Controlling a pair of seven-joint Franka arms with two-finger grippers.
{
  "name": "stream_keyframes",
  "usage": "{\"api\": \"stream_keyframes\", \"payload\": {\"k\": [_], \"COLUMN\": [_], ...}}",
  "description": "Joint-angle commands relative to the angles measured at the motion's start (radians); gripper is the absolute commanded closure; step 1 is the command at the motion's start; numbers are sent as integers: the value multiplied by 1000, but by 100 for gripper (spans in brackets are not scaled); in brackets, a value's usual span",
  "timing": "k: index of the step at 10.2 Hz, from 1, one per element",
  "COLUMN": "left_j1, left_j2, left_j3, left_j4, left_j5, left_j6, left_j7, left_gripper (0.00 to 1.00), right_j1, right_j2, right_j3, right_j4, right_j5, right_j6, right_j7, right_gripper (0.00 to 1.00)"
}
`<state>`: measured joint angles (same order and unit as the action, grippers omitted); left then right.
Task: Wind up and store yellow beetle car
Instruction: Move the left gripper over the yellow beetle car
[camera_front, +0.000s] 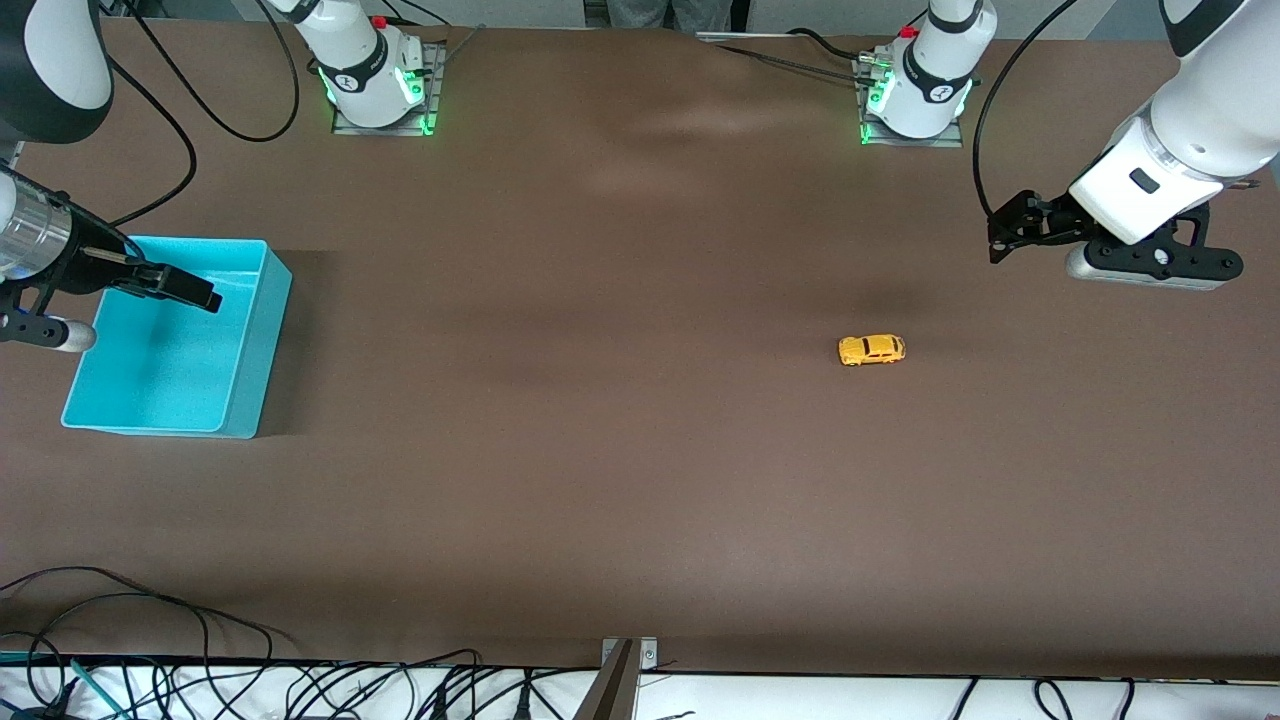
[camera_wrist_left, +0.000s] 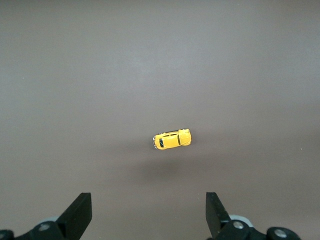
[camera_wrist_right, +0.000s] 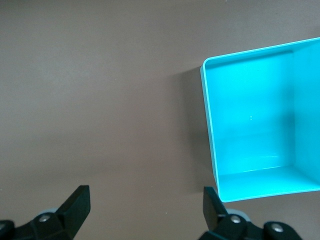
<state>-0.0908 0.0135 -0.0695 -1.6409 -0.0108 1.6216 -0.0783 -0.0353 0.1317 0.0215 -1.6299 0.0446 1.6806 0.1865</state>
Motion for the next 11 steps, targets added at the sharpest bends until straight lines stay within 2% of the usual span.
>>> {"api": "stream_keyframes", "payload": {"k": [1,6,11], "left_j1": [-6,-7,-18], "left_j2": [25,83,186], "left_j3": [-4,-6,-10], "left_j4": [30,32,6], "left_j5": [23,19,18], "left_j6": [-17,-14,70], "left_j7": [3,174,561], "left_gripper": [0,0,0], "right_j1": [-6,-6,-6], "right_j2": [3,3,3], "right_j3": [0,0,0], "right_j4": [16,16,16], "right_j5": [3,3,3], "right_j6": [-13,-13,-15], "right_j7": [-13,-13,-12], "right_gripper": [0,0,0]}}
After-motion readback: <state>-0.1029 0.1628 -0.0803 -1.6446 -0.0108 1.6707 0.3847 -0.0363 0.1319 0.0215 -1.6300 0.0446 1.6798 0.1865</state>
